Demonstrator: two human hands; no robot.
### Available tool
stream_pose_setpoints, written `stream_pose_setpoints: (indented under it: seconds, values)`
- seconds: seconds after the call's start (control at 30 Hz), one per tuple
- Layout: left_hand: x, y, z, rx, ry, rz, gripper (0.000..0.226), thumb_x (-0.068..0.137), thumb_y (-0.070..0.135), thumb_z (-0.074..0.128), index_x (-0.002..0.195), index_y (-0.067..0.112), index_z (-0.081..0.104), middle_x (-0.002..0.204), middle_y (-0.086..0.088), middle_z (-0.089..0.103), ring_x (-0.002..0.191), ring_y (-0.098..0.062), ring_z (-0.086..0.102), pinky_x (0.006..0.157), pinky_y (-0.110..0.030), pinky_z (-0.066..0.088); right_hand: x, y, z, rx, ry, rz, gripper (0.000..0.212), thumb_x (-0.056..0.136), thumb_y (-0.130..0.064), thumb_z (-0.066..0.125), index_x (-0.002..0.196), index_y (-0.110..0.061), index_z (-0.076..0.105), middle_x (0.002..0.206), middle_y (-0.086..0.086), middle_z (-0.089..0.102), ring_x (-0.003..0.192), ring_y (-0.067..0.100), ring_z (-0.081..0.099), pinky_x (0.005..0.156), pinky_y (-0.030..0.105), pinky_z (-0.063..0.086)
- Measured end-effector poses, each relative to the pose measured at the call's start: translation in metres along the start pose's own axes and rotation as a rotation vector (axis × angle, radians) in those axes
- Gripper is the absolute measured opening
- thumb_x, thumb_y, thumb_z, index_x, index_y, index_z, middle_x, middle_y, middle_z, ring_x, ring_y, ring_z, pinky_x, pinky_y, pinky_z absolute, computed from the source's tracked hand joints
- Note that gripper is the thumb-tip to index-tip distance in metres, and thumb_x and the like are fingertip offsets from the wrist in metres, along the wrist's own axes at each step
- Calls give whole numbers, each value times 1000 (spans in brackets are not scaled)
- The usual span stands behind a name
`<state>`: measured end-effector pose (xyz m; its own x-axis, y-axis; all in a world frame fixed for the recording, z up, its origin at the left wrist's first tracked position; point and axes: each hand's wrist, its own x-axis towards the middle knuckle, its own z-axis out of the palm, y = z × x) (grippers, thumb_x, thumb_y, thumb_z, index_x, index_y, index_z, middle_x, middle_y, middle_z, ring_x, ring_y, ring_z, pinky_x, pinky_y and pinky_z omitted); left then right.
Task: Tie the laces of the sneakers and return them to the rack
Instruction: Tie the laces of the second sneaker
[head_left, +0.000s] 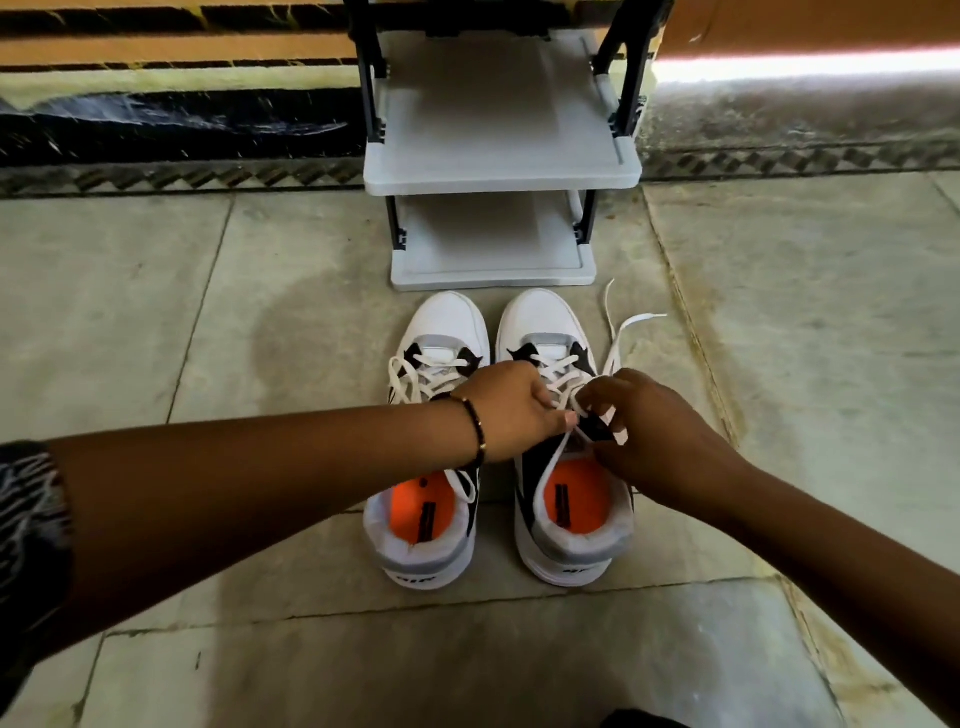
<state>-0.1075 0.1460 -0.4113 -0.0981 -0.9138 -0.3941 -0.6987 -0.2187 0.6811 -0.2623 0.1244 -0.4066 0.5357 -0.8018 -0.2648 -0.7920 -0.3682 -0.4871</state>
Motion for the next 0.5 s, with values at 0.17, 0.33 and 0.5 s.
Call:
stream_pose_setpoints:
  seconds: [0.17, 0.33, 0.5]
  values:
    - [8, 2, 8, -118, 33, -24, 22, 86, 17, 57, 85, -3, 65, 69, -8, 56, 72, -25, 54, 71, -29, 45, 9, -2, 3, 486, 34, 173, 20, 78, 0, 61, 89, -14, 68, 87, 6, 65, 73, 19, 58, 68, 34, 50]
    - [-2, -12, 13, -488, 85, -33, 19, 92, 16, 48, 74, 19, 55, 63, 4, 49, 55, -2, 47, 59, -19, 39, 16, -5, 6, 739, 6, 220, 13, 85, -5, 59, 77, -12, 66, 73, 5, 63, 58, 9, 56, 48, 13, 42]
    - [-10, -7, 5, -628, 117, 103, 25, 93, 4, 41, 81, 19, 57, 76, 6, 56, 61, 7, 55, 63, -2, 42, 14, -10, 9, 587, -36, 71, 10, 84, -5, 59, 89, -11, 65, 76, 0, 62, 67, 3, 55, 62, 17, 44]
